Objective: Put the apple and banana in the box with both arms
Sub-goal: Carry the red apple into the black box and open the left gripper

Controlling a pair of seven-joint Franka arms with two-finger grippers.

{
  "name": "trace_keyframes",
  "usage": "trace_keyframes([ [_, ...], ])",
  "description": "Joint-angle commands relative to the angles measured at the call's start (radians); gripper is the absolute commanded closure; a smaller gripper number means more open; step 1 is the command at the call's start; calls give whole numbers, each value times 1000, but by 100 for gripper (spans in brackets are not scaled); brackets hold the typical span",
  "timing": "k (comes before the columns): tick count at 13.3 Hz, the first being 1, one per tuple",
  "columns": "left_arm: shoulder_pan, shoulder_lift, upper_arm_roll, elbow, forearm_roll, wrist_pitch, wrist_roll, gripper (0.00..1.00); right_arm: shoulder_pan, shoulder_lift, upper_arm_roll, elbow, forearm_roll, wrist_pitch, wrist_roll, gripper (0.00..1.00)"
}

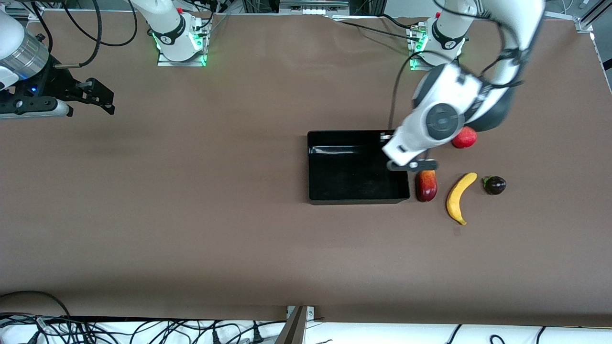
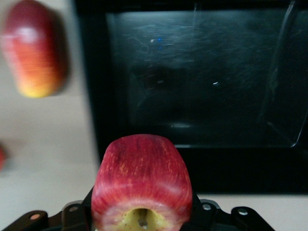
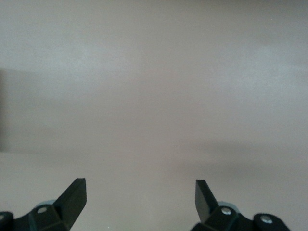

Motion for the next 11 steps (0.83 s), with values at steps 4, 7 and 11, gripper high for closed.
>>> trace_keyframes([
  [4, -37, 159, 11, 1, 0, 133, -8, 100, -21, 2, 22, 45, -12, -19, -10, 0],
  [7, -39, 173, 9, -32, 1, 190, -30, 27, -21, 24, 22, 72, -6, -16, -2, 0],
  [11, -25, 137, 17, 48, 3, 25, -54, 0, -20, 24, 24, 73, -1, -5, -10, 0],
])
